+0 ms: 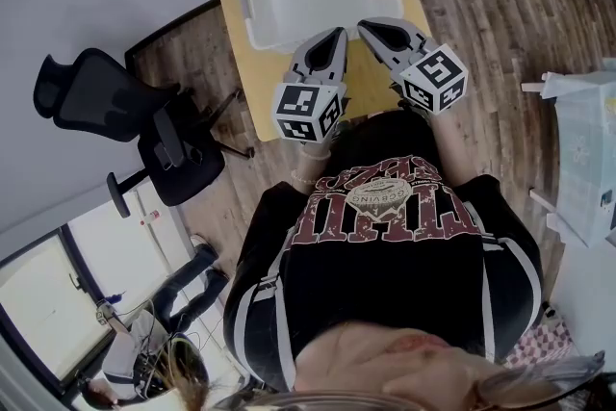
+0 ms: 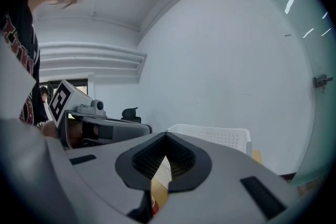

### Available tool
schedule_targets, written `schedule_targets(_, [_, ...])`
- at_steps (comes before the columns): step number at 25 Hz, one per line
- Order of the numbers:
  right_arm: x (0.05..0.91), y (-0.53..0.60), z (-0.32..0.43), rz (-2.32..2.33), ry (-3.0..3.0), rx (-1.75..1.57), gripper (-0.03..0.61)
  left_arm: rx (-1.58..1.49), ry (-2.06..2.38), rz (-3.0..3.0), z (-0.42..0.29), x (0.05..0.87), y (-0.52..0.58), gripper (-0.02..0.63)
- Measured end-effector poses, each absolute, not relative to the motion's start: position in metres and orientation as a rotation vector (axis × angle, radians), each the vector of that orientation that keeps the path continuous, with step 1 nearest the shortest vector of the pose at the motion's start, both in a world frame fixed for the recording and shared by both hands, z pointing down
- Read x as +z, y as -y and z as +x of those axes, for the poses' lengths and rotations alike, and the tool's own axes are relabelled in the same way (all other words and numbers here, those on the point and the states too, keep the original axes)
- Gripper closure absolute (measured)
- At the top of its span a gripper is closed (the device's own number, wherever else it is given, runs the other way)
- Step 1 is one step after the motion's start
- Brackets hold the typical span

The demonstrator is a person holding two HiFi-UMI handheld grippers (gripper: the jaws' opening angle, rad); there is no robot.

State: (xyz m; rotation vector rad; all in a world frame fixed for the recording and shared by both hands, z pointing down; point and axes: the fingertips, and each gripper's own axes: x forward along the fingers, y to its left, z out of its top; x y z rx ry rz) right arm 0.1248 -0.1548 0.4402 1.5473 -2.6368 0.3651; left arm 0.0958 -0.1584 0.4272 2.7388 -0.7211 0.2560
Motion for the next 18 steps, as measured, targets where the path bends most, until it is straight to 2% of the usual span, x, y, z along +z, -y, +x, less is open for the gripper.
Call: schedule_targets(18, [0.4419, 0.1593, 0.1222, 1.492, 2.665, 0.363, 0.561, 0.249, 0.732, 2.723, 0.0983, 0.4283, 0.1632, 0.573])
